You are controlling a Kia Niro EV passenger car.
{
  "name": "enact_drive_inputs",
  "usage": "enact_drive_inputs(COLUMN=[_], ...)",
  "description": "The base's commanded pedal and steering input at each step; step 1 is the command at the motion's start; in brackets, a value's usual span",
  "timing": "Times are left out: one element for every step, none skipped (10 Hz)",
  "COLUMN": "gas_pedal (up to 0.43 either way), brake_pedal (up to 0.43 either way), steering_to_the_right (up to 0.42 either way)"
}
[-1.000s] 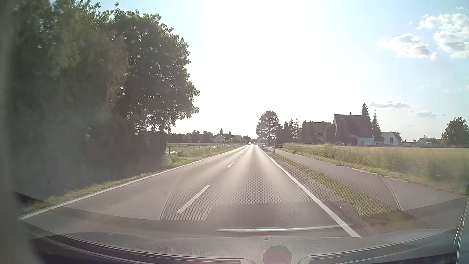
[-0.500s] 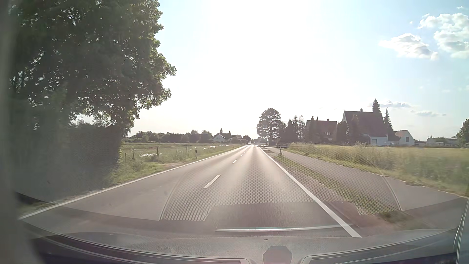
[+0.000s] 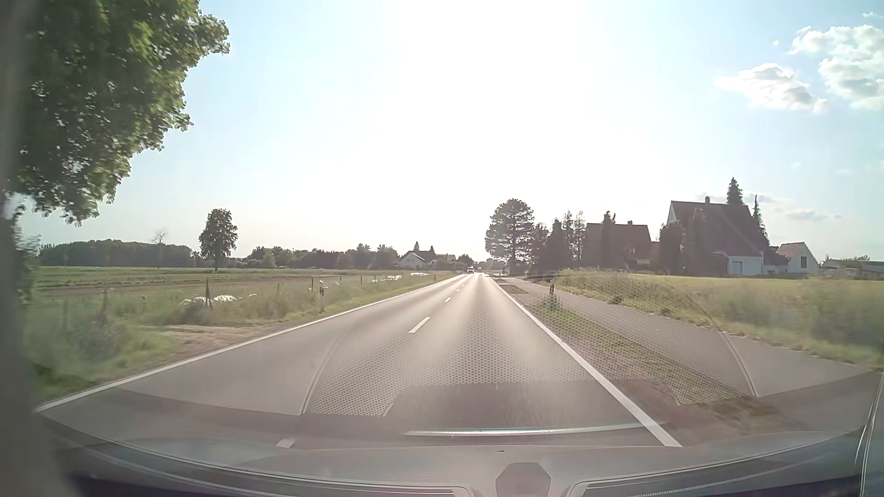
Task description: Follow the waypoints while adhering to traffic rules and regulations
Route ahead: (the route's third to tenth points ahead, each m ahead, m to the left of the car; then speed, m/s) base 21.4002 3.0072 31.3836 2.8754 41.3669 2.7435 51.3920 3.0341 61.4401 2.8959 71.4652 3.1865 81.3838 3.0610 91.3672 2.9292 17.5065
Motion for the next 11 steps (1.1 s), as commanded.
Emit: enact_drive_inputs(gas_pedal=[0.189, 0.189, 0.189, 0.189, 0.189, 0.189, 0.189, 0.189, 0.189, 0.189, 0.189], brake_pedal=[0.006, 0.006, 0.006, 0.006, 0.006, 0.006, 0.006, 0.006, 0.006, 0.006, 0.006], steering_to_the_right=[0.002, 0.003, 0.004, 0.004, 0.004, 0.004, 0.004, 0.004, 0.004, 0.004, 0.004])
